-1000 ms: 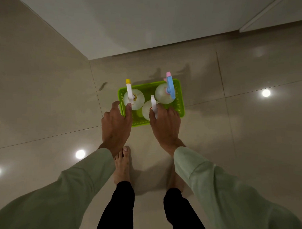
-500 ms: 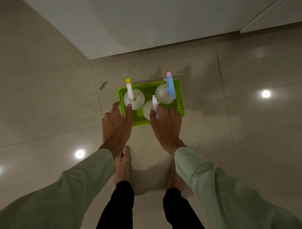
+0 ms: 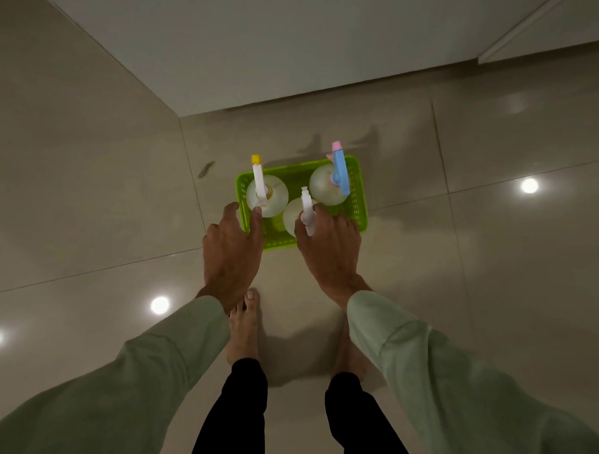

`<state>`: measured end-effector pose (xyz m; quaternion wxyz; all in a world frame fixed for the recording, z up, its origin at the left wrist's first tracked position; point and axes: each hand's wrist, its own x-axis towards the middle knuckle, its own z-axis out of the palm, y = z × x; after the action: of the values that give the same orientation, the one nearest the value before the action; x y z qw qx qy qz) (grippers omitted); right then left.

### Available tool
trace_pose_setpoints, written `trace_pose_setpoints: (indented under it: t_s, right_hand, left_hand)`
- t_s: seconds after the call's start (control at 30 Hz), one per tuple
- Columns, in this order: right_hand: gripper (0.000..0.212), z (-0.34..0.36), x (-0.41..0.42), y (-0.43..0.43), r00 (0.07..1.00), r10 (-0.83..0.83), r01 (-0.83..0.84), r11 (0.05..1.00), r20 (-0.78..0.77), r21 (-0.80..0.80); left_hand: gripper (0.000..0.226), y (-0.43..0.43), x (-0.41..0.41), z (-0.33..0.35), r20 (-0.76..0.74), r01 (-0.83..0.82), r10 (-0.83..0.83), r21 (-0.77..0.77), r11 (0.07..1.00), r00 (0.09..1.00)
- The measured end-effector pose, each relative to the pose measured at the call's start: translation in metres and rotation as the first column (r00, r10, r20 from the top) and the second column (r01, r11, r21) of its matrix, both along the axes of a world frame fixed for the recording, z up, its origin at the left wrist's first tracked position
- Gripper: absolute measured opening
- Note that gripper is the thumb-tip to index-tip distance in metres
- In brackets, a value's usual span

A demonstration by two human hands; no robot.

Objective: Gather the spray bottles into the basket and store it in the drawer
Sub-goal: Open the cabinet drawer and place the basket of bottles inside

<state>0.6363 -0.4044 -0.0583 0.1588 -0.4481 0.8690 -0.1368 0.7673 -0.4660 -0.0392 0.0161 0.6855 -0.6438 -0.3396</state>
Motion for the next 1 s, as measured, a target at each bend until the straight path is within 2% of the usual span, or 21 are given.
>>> trace_pose_setpoints:
  t_s: [0.27,0.4,0.47,0.6,0.67,0.73,0.83,0.9,1.0]
  right_hand:
    - [0.025,-0.003,-0.007,0.003,0.999,0.043,-0.043,0.998,-0.003,-0.038]
    - [0.055,-0.001,-0.010,0.006,1.000,-0.001,0.002,0.999,0.022,-0.042]
    - [0.061,0.002,-0.014,0.009,0.998,-0.047,0.050,0.996,0.047,-0.073]
    - [0.046,0.002,-0.029,0.020,0.965,-0.171,0.214,0.952,0.199,-0.219]
    - [0.036,-0.004,-0.042,0.025,0.948,-0.229,0.282,0.927,0.223,-0.248]
    - [0.035,-0.015,-0.055,0.030,0.940,-0.267,0.309,0.930,0.213,-0.199]
    - [0.056,-0.040,-0.073,0.033,0.926,-0.298,0.306,0.952,0.232,-0.001]
    - [0.069,-0.057,-0.084,0.031,0.886,-0.339,0.311,0.941,0.316,0.136]
    - [0.065,-0.082,-0.096,0.023,0.829,-0.352,0.275,0.933,0.435,0.231]
  left_hand:
    - [0.059,0.000,0.001,0.000,-0.001,-0.003,0.003,-0.006,1.000,1.000]
    - [0.057,0.001,0.001,0.000,0.005,0.008,-0.008,-0.003,1.000,1.000]
    - [0.053,0.002,0.003,0.002,0.004,0.028,-0.028,-0.023,0.999,1.000]
    - [0.041,0.003,0.005,0.003,-0.050,0.053,-0.057,-0.089,0.995,0.997]
    - [0.039,0.003,0.005,-0.001,-0.093,0.073,-0.082,-0.104,0.992,0.992]
    - [0.041,0.004,0.006,-0.008,-0.120,0.093,-0.103,-0.089,0.992,0.987]
    - [0.053,0.001,0.005,-0.030,-0.114,0.025,-0.024,0.012,1.000,0.993]
    - [0.062,-0.002,0.004,-0.048,-0.078,-0.069,0.078,0.109,0.992,0.994]
    - [0.063,-0.007,0.000,-0.077,-0.066,-0.132,0.149,0.206,0.969,0.987]
